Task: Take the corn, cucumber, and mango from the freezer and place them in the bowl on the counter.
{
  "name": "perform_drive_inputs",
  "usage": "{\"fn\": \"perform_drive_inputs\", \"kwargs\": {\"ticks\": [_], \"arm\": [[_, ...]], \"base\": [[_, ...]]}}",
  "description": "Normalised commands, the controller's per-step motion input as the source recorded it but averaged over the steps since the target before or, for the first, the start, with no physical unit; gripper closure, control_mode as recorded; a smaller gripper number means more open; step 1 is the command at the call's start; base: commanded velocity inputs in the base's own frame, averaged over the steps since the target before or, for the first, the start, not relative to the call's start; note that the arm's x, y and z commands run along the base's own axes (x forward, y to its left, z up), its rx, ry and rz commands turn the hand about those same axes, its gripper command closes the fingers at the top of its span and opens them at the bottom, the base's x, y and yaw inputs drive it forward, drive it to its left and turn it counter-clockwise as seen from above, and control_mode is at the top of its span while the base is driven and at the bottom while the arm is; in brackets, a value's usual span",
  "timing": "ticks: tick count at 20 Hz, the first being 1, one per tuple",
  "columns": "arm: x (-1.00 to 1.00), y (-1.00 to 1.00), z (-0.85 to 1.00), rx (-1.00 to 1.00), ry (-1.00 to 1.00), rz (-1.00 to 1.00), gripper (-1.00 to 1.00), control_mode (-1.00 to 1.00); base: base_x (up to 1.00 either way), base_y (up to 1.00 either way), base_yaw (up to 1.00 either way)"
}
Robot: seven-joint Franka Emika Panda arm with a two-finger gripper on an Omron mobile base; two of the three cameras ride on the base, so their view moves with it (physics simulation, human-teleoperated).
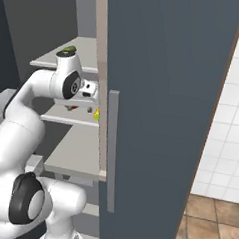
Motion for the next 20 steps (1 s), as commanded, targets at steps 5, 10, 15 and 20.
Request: {"fn": "perform_drive_inputs", "kwargs": {"ticks": [5, 10, 15, 20], "arm": [[0.49, 0.0, -0.23, -0.03, 0.01, 0.0, -1.0, -1.0], [0.58, 0.02, -0.17, -0.02, 0.0, 0.0, -1.0, -1.0], [0.55, 0.07, -0.19, -0.03, 0.0, 0.0, -1.0, -1.0], [0.25, 0.15, -0.24, -0.03, -0.05, 0.0, -1.0, -1.0]], "base": [[0.0, 0.0, 0.0], [0.0, 0.0, 0.0], [0.0, 0.0, 0.0], [0.0, 0.0, 0.0]]}}
